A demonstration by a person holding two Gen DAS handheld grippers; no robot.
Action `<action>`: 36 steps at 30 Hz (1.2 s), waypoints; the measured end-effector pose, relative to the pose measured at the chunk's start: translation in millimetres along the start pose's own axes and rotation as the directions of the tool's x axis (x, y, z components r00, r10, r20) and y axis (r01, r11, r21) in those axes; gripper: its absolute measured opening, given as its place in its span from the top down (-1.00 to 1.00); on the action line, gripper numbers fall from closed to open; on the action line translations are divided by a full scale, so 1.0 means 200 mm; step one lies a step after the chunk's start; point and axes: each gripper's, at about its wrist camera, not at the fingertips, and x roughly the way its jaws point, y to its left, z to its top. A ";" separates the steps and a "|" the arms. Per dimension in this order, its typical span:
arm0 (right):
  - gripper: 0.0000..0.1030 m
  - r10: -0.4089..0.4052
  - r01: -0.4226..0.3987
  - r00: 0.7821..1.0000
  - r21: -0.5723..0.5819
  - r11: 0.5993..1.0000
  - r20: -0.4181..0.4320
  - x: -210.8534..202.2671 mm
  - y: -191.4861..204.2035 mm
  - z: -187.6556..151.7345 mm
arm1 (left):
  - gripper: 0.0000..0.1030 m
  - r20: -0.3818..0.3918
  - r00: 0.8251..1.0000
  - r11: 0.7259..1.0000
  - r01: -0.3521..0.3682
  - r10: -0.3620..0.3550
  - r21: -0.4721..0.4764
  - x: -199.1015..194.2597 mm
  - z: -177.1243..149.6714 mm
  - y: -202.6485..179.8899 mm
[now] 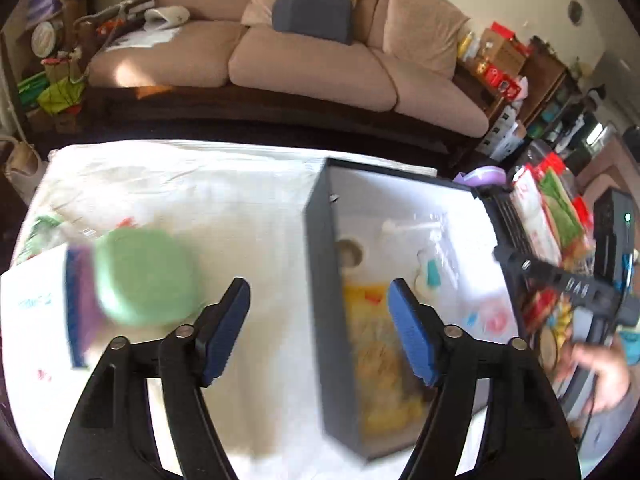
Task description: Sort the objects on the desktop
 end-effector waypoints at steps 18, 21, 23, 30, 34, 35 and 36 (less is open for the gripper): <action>-0.05 0.184 -0.181 0.983 -0.192 0.964 -0.006 -0.15 0.91 -0.88 | -0.55 -0.009 0.979 0.917 -0.194 0.204 -0.348 -0.47 -1.17 1.27; -0.07 0.206 -0.207 0.978 -0.206 0.957 -0.025 -0.05 1.05 -0.98 | -0.61 -0.010 0.979 0.913 -0.193 0.203 -0.360 -0.45 -1.22 1.34; -0.10 0.215 -0.219 0.976 -0.210 0.953 -0.038 0.02 1.14 -1.05 | -0.66 -0.004 0.979 0.912 -0.193 0.205 -0.361 -0.44 -1.23 1.37; -0.22 0.246 -0.260 0.965 -0.208 0.943 -0.089 0.30 1.38 -1.18 | -0.67 0.019 0.986 0.912 -0.144 0.163 -0.385 -0.32 -1.17 1.45; -0.23 0.276 -0.293 0.955 -0.191 0.937 -0.112 0.45 1.47 -1.21 | -0.67 0.025 0.981 0.923 -0.171 0.191 -0.344 -0.25 -1.13 1.46; -0.23 0.281 -0.299 0.953 -0.187 0.936 -0.117 0.49 1.49 -1.21 | -0.67 0.026 0.980 0.925 -0.175 0.195 -0.337 -0.24 -1.12 1.46; -0.23 0.287 -0.306 0.950 -0.184 0.934 -0.121 0.53 1.52 -1.21 | -0.67 0.024 0.980 0.927 -0.178 0.197 -0.331 -0.23 -1.11 1.47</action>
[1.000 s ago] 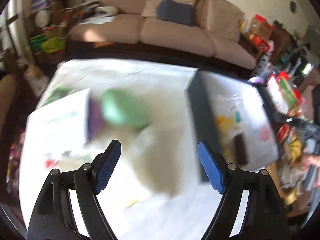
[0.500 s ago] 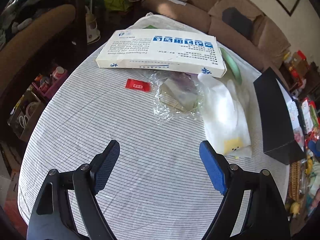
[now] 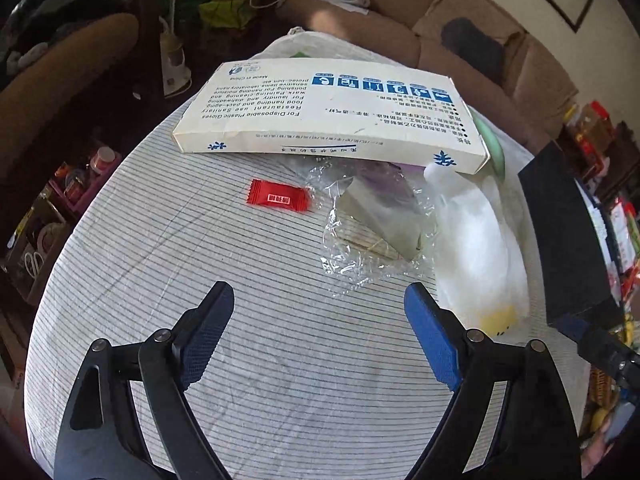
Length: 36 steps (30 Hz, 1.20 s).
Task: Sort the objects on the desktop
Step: 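Grasp the bagged gold wire rack with the right gripper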
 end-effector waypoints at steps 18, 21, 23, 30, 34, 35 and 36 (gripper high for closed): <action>-0.25 0.076 -0.070 0.996 0.120 0.990 -0.050 0.58 0.02 0.19 | -0.67 -0.078 0.997 0.998 0.012 -0.008 0.054 0.21 0.09 0.02; -0.27 0.055 -0.047 0.997 0.138 0.989 -0.056 0.64 -0.01 0.21 | -0.67 -0.091 0.995 0.998 0.037 -0.032 0.057 0.26 0.11 0.02; -0.26 0.049 -0.038 0.997 0.167 0.985 -0.061 0.67 -0.04 0.22 | -0.64 -0.089 0.995 0.997 0.054 -0.049 0.057 0.27 0.12 0.02; -0.18 0.023 -0.009 0.996 0.169 0.986 -0.082 0.70 -0.04 0.24 | -0.20 -0.101 0.986 0.988 0.137 -0.130 0.064 0.27 0.13 -0.01; 0.55 0.059 -0.053 0.996 0.105 0.993 -0.061 0.62 0.03 0.22 | -0.15 -0.144 0.974 0.977 0.188 -0.173 0.103 0.24 0.09 -0.10; 0.57 0.054 -0.050 0.997 0.075 0.996 -0.050 0.58 0.06 0.22 | -0.15 -0.148 0.971 0.972 0.206 -0.188 0.116 0.22 0.08 -0.12; 0.58 0.055 -0.054 0.998 0.048 0.997 -0.039 0.54 0.09 0.21 | -0.15 -0.149 0.966 0.965 0.232 -0.213 0.122 0.19 0.07 -0.15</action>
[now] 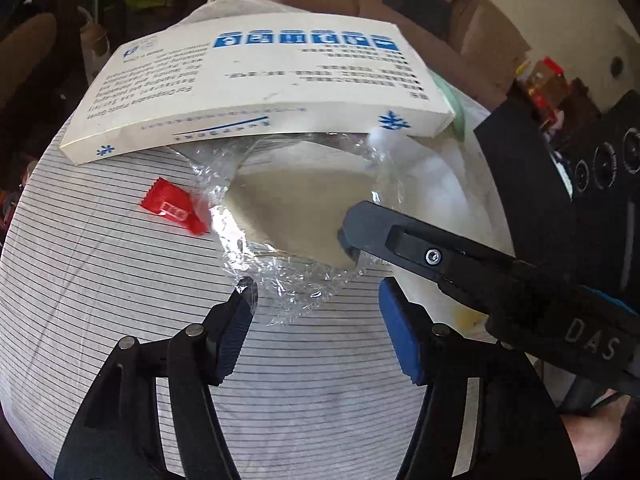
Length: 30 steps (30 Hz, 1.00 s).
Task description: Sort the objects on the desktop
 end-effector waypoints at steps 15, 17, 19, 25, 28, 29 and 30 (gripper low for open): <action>0.64 0.170 -0.171 0.985 -0.029 0.985 -0.036 -0.79 0.10 -0.32 | -0.18 -0.201 0.834 0.847 0.530 -0.513 0.036 -0.18 -0.48 -0.61; 0.64 0.166 -0.167 0.985 -0.015 0.986 -0.042 -0.86 0.05 -0.37 | -0.23 -0.226 0.839 0.860 0.510 -0.495 0.014 -0.20 -0.57 -0.56; 0.62 0.175 -0.175 0.984 0.011 0.984 -0.031 -0.94 -0.01 -0.42 | -0.29 -0.229 0.872 0.896 0.444 -0.432 0.003 -0.22 -0.62 -0.45; 0.35 0.094 -0.098 0.993 0.055 0.994 0.067 -1.08 -0.16 -0.50 | -0.29 -0.138 0.937 0.947 0.313 -0.320 -0.067 -0.26 -0.64 -0.23; 0.34 0.032 -0.035 0.998 0.051 0.998 0.056 -1.01 -0.21 -0.57 | -0.29 -0.073 0.932 0.934 0.349 -0.354 -0.074 -0.35 -0.60 -0.17; 0.34 0.026 -0.029 0.998 0.054 0.998 0.050 -0.98 -0.21 -0.60 | -0.29 -0.036 0.934 0.933 0.351 -0.355 -0.076 -0.39 -0.58 -0.14; 0.32 0.029 -0.031 0.999 0.062 0.998 0.042 -0.94 -0.22 -0.63 | -0.29 -0.006 0.931 0.928 0.363 -0.365 -0.087 -0.41 -0.55 -0.11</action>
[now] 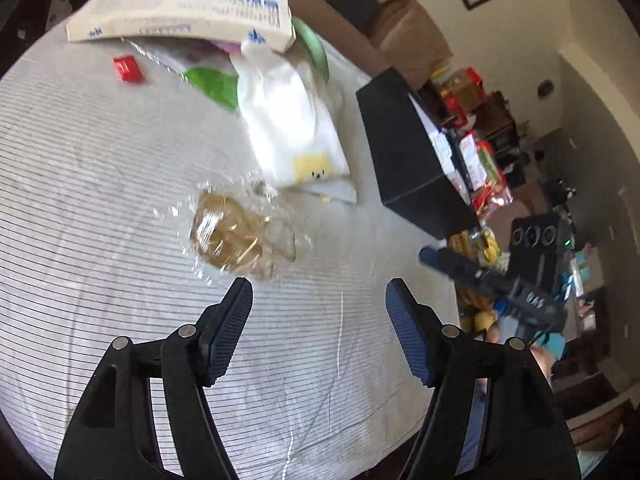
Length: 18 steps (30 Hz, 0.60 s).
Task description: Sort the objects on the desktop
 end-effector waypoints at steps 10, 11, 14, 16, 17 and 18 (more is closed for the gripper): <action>-0.17 -0.035 0.033 0.999 -0.102 0.994 -0.023 0.29 0.10 -0.12 | -0.66 0.030 0.976 0.968 -0.208 0.214 -0.138 0.07 0.07 0.27; -0.31 -0.053 0.050 0.998 -0.144 0.988 -0.017 0.32 0.14 -0.13 | -0.66 0.023 0.976 0.969 -0.212 0.217 -0.129 0.10 0.08 0.26; -0.42 -0.084 0.080 0.996 -0.261 0.962 -0.006 0.42 0.25 -0.19 | -0.66 0.012 0.973 0.968 -0.229 0.231 -0.104 0.17 0.09 0.23; -0.43 -0.110 0.102 0.994 -0.330 0.938 -0.005 0.49 0.31 -0.22 | -0.66 -0.017 0.978 0.971 -0.210 0.209 -0.112 0.22 0.09 0.23; -0.44 -0.137 0.129 0.991 -0.365 0.922 0.002 0.53 0.34 -0.23 | -0.66 -0.036 0.980 0.973 -0.197 0.194 -0.123 0.24 0.08 0.23; -0.47 -0.167 0.159 0.986 -0.400 0.902 0.013 0.58 0.37 -0.23 | -0.66 -0.049 0.982 0.973 -0.190 0.185 -0.129 0.24 0.06 0.23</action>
